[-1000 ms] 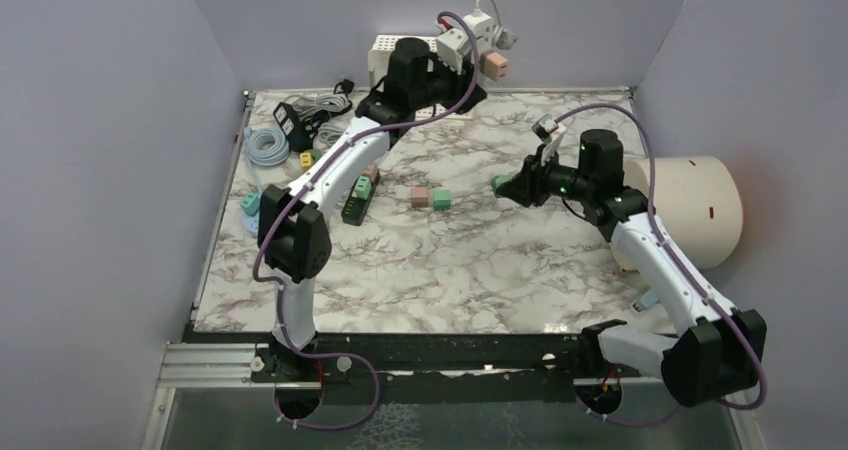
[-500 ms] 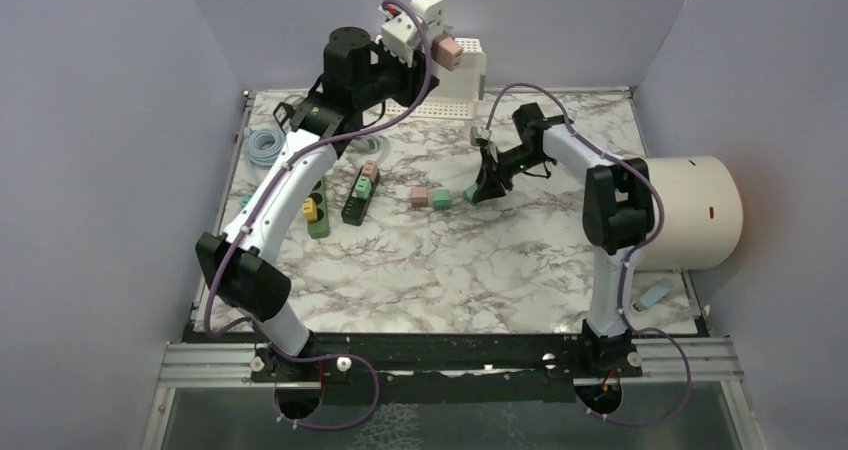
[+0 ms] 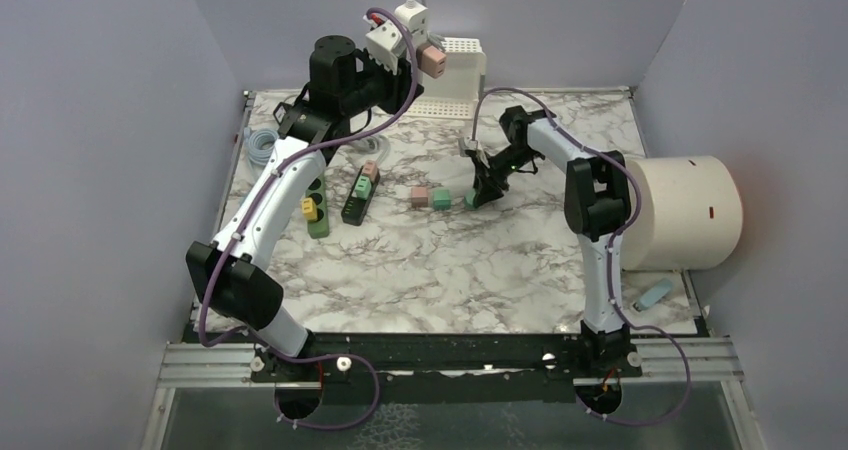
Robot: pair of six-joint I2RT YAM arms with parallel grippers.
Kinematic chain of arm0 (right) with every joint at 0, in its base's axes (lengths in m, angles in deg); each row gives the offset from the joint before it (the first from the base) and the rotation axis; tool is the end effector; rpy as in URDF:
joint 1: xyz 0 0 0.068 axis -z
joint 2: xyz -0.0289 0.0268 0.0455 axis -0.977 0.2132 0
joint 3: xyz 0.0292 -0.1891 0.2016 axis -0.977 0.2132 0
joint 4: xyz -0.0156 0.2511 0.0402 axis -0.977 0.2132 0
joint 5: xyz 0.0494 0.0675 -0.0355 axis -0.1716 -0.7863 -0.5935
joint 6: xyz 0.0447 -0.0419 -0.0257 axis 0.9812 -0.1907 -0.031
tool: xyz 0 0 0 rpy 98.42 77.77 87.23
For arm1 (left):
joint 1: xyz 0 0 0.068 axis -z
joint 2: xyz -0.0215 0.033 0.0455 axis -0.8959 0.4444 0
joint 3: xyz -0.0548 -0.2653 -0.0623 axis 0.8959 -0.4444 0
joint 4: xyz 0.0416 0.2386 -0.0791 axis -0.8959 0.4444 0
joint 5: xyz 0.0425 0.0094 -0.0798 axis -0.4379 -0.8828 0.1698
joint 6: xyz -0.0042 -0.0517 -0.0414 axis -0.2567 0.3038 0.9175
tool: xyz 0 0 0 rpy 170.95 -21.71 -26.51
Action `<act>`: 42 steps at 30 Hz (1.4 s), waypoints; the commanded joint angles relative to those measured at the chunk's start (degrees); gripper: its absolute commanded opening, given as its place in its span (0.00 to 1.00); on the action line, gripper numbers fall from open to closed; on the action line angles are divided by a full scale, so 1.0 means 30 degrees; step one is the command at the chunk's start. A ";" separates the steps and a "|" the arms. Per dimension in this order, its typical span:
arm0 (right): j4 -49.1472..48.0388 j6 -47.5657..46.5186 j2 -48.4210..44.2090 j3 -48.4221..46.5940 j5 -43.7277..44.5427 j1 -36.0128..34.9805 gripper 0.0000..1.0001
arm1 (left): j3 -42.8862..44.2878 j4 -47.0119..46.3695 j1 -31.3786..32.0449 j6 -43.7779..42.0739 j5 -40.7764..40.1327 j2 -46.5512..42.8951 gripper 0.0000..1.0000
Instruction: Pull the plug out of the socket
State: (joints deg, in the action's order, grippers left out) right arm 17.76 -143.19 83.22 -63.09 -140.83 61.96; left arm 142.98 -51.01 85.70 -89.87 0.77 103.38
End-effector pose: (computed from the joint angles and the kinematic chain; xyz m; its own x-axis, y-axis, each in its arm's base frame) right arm 0.4096 0.1591 0.1635 -0.0683 -0.6291 -0.7743 -0.9704 -0.1382 0.1979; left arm 0.3359 -0.1577 0.4504 -0.1039 0.1047 -0.9891 0.7013 0.7129 0.0018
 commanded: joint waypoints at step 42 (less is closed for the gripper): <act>-1.7902 4.5211 -1.9377 1.6289 3.0627 -0.6685 0.99 | -0.3204 -0.2738 -0.0302 -0.0129 -0.0734 -0.2849 0.00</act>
State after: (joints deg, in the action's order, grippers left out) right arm -38.54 -17.75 28.47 -18.02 -69.55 38.23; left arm 132.60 -52.54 85.22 -89.37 0.16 97.87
